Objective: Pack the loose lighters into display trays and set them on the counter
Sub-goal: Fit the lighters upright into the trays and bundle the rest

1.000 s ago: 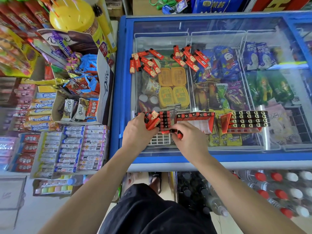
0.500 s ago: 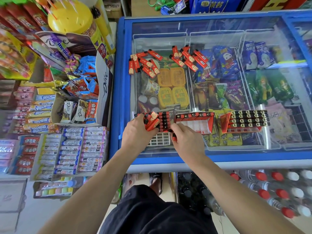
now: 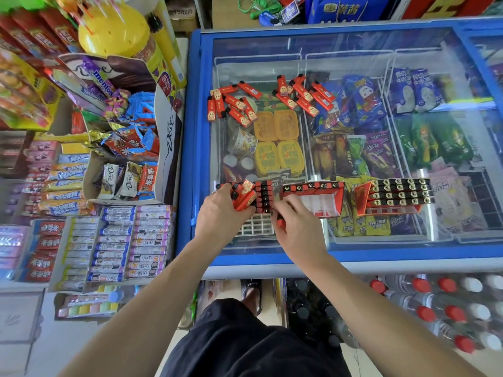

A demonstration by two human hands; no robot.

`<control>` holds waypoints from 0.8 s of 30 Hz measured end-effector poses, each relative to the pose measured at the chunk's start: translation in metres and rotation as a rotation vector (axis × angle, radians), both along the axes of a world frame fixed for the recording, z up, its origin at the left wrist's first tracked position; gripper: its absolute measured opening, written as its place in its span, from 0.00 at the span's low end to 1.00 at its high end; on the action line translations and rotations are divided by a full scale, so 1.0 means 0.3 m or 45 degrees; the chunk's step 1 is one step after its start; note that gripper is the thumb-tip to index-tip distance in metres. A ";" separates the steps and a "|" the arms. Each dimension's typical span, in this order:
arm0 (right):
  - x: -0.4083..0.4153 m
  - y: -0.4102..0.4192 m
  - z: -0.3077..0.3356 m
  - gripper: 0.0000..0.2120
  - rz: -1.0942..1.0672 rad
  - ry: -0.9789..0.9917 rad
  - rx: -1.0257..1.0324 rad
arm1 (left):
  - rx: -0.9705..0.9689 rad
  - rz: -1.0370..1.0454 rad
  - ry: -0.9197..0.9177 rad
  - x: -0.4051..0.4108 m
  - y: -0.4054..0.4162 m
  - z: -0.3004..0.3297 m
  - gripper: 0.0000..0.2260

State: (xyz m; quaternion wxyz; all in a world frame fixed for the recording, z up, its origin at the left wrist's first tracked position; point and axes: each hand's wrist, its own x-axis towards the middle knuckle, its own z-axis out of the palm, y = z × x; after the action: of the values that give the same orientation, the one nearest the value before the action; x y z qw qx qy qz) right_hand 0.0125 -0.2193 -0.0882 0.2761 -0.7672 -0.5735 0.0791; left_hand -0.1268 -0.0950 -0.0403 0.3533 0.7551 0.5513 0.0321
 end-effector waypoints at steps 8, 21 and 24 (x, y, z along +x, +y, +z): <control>0.001 0.038 0.152 0.10 -0.734 1.537 0.040 | -0.303 0.006 -0.311 0.023 -0.061 0.080 0.11; 0.029 0.045 0.211 0.10 -0.716 1.792 0.006 | -0.764 0.141 -0.542 0.042 -0.107 0.092 0.16; 0.055 0.019 0.203 0.09 -0.653 1.780 -0.002 | -0.683 0.123 -0.527 0.022 -0.089 0.089 0.16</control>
State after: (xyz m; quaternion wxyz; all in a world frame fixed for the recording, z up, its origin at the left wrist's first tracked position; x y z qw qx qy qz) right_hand 0.0289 -0.2135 -0.0273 0.5857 -0.6479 -0.0669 0.4825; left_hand -0.1200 -0.1218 -0.0135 0.6419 0.5857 0.4918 0.0553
